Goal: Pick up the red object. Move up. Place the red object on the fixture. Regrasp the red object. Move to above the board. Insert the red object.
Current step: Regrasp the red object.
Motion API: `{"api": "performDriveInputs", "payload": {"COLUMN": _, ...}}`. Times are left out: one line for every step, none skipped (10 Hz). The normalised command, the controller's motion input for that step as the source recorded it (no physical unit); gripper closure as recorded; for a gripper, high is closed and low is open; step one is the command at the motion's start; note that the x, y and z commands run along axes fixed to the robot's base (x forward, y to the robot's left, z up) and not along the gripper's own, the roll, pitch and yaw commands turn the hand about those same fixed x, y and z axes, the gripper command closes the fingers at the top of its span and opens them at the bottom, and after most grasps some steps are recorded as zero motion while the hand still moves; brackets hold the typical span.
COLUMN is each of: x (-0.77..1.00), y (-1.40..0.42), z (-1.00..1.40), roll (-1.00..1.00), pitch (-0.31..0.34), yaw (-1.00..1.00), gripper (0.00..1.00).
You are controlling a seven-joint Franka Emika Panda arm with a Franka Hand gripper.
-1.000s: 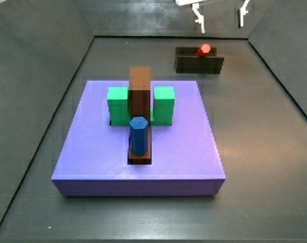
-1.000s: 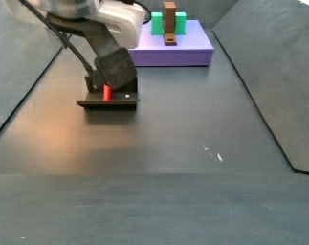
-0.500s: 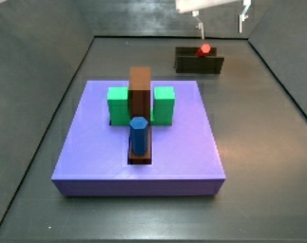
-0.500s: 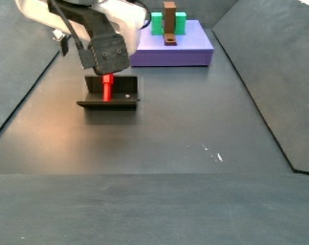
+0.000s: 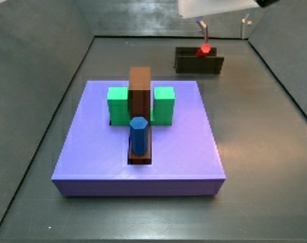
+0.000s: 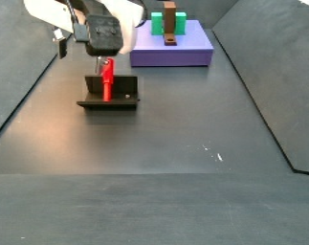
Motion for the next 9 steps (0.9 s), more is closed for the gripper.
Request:
{"api": "performDriveInputs", "payload": {"x": 0.26, "y": -0.23, "z": -0.03, "roll": 1.00, "pitch": -0.180, "yaw": 0.00, "gripper": 0.00}}
{"api": "performDriveInputs", "payload": {"x": 0.11, "y": -0.15, "z": 0.00, "roll": 1.00, "pitch": -0.240, "yaw": 0.00, "gripper": 0.00}}
{"api": "performDriveInputs", "payload": {"x": 0.00, "y": 0.00, "z": 0.00, "roll": 1.00, "pitch": -0.229, "yaw": 0.00, "gripper": 0.00}}
{"api": "performDriveInputs", "payload": {"x": -0.09, "y": 0.05, "z": 0.16, "roll": 1.00, "pitch": -0.129, "yaw": 0.00, "gripper": 0.00}}
{"api": "performDriveInputs", "payload": {"x": 0.00, "y": 0.13, "z": 0.21, "roll": 1.00, "pitch": 0.066, "yaw": 0.14, "gripper": 0.00}}
{"api": "performDriveInputs", "payload": {"x": 0.01, "y": 0.09, "z": 0.13, "roll": 1.00, "pitch": 0.431, "yaw": 0.37, "gripper": 0.00}}
{"api": "performDriveInputs", "payload": {"x": 0.00, "y": 0.04, "z": 0.00, "roll": 0.83, "pitch": 0.306, "yaw": 0.73, "gripper": 0.00}}
{"api": "performDriveInputs", "payload": {"x": 0.00, "y": 0.02, "z": -0.06, "roll": 0.48, "pitch": 0.131, "yaw": 0.93, "gripper": 0.00}}
{"api": "performDriveInputs", "payload": {"x": 0.00, "y": 0.01, "z": -0.09, "roll": 0.42, "pitch": 0.060, "yaw": 0.97, "gripper": 0.00}}
